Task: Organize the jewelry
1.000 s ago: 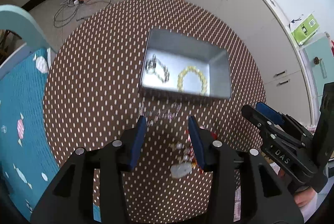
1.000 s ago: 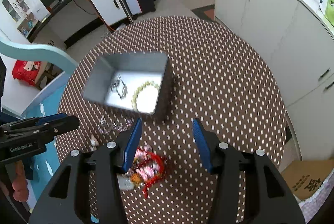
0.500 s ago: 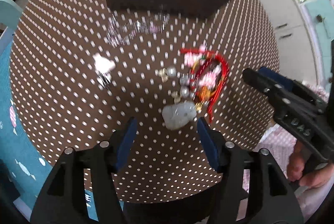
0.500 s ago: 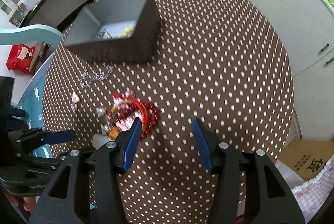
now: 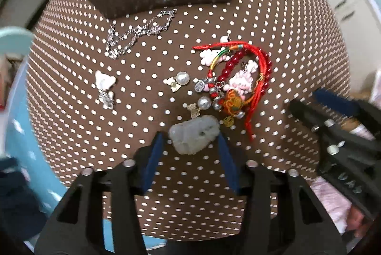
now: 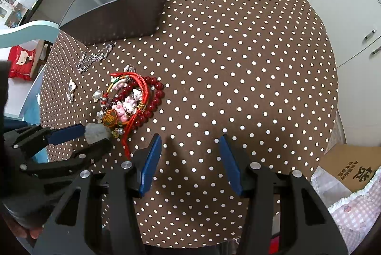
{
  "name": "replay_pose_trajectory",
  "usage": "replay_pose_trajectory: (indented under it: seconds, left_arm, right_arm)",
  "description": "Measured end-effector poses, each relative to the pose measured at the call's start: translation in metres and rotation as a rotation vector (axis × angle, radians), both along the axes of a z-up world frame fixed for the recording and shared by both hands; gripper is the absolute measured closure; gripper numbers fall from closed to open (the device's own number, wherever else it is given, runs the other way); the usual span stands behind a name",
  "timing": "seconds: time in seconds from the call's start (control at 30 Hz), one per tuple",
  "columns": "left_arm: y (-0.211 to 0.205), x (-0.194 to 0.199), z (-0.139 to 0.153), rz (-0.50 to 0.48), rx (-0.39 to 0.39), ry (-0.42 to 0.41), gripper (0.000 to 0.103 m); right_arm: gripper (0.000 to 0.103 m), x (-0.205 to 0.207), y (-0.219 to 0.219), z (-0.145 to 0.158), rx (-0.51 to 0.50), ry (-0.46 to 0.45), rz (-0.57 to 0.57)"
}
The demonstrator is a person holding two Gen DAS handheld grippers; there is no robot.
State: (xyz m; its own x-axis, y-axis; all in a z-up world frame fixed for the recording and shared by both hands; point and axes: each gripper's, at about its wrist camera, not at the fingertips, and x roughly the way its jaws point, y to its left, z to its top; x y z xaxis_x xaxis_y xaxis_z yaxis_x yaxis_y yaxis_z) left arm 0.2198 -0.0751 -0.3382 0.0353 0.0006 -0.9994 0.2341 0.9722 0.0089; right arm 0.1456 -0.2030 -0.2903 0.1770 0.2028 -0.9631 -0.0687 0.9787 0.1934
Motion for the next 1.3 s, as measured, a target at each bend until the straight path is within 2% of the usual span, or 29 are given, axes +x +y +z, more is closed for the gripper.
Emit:
replay_pose_trajectory:
  seconds: [0.17, 0.33, 0.4, 0.47, 0.53, 0.7, 0.87, 0.93, 0.97, 1.0, 1.17, 1.3]
  left_arm:
    - [-0.004, -0.001, 0.002, 0.008, -0.013, -0.012, 0.064]
    - [0.017, -0.004, 0.005, 0.061, -0.083, -0.011, 0.065]
    - [0.035, -0.002, 0.008, 0.080, -0.105, -0.009, 0.065]
    - [0.041, -0.001, 0.009, 0.094, -0.120, -0.010, 0.065]
    - [0.046, -0.002, 0.012, 0.105, -0.130, -0.010, 0.065]
    - [0.070, 0.002, 0.016, 0.143, -0.136, -0.004, 0.065]
    - [0.093, 0.005, 0.023, 0.186, -0.149, -0.002, 0.065]
    - [0.102, 0.008, 0.027, 0.200, -0.157, -0.003, 0.065]
    - [0.107, 0.009, 0.030, 0.205, -0.160, -0.006, 0.065]
    - [0.112, 0.010, 0.032, 0.208, -0.163, -0.009, 0.065]
    - [0.137, 0.013, 0.044, 0.233, -0.179, -0.017, 0.065]
    - [0.156, 0.014, 0.059, 0.244, -0.193, -0.028, 0.065]
  right_arm:
    - [0.054, 0.003, -0.006, 0.002, 0.015, -0.007, 0.001]
    - [0.055, 0.018, -0.004, 0.020, 0.067, -0.052, 0.049]
    - [0.060, 0.021, 0.000, 0.024, 0.087, -0.081, 0.078]
    - [0.073, 0.026, 0.006, 0.025, 0.096, -0.105, 0.111]
    - [0.077, 0.033, 0.011, 0.022, 0.099, -0.109, 0.137]
    - [0.078, 0.046, 0.022, 0.015, 0.110, -0.105, 0.157]
    - [0.090, 0.052, 0.037, 0.014, 0.045, -0.133, 0.222]
    - [0.091, 0.054, 0.041, 0.014, 0.036, -0.141, 0.234]
    - [0.099, 0.053, 0.042, 0.014, 0.039, -0.144, 0.235]
    - [0.100, 0.054, 0.042, 0.014, 0.047, -0.137, 0.234]
    - [0.100, 0.056, 0.036, 0.016, 0.083, -0.121, 0.202]
    - [0.100, 0.059, 0.024, 0.029, 0.106, -0.137, 0.180]
